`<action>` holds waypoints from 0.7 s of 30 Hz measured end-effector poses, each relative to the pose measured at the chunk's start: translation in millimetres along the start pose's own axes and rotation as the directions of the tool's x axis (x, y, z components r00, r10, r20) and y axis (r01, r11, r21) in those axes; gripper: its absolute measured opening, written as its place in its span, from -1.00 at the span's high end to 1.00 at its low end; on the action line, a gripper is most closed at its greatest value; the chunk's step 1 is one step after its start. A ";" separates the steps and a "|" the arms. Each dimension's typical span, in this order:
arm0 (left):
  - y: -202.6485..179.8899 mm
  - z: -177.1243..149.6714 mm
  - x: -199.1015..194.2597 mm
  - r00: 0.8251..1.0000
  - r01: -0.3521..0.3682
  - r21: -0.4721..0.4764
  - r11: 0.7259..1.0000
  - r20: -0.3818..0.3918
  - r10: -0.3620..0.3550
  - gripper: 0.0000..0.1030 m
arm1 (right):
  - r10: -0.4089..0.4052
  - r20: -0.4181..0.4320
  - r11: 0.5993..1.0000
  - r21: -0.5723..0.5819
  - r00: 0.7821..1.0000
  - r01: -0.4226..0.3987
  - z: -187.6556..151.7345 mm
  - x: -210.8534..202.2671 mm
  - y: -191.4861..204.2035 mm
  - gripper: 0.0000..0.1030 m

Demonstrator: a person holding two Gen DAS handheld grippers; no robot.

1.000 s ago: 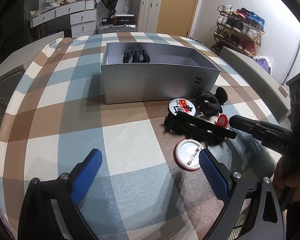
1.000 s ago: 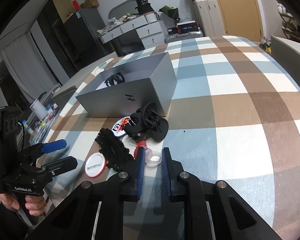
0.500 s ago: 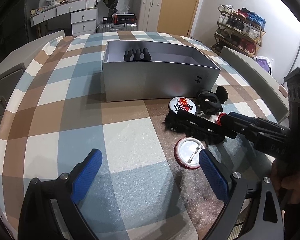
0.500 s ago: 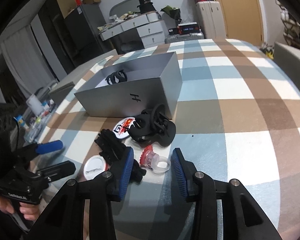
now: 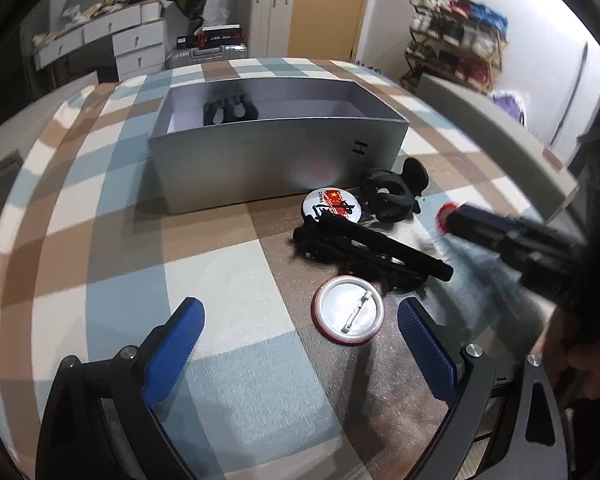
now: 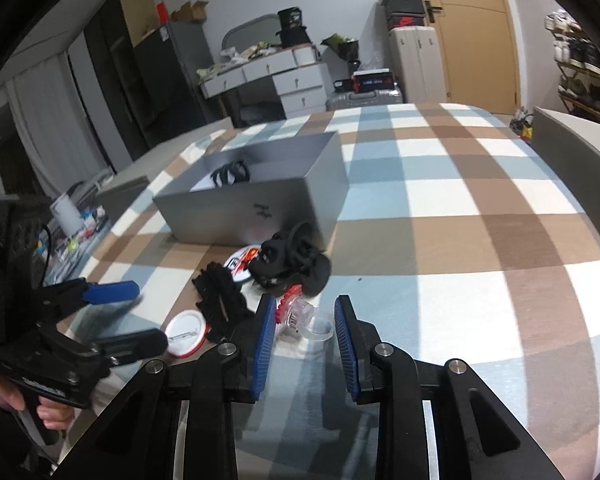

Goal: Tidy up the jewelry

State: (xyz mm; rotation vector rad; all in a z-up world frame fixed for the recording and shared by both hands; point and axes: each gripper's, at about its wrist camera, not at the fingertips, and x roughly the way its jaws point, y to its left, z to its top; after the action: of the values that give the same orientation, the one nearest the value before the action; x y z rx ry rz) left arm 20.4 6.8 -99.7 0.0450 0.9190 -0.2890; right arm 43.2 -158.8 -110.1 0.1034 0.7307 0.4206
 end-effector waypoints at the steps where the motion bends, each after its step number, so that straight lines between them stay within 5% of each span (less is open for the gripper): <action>1: -1.5 1.6 0.7 1.000 -0.030 0.013 0.999 -0.001 0.031 -0.84 | 0.001 0.006 1.000 0.007 1.000 -0.001 0.5 -2.4 -1.9 0.44; 12: -13.7 4.8 11.0 0.998 0.024 0.077 0.997 -0.060 -0.020 -0.80 | -0.004 0.043 0.999 0.032 0.999 0.003 -3.8 -19.3 -18.0 0.44; 17: -23.2 3.4 9.3 0.998 -0.019 0.129 0.992 -0.064 0.027 -0.77 | -0.006 0.048 0.999 0.037 0.999 0.004 -5.5 -23.4 -22.1 0.44; 21: -21.0 3.9 13.4 0.996 -0.014 0.113 0.994 -0.088 0.024 -0.49 | -0.003 0.052 0.999 0.041 0.999 0.001 -5.4 -24.3 -22.9 0.44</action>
State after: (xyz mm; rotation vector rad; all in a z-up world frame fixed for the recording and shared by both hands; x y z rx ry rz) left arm 25.5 -17.1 -106.1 0.1713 0.9898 -0.3231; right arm 31.1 -189.9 -104.3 0.1518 0.6879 0.3998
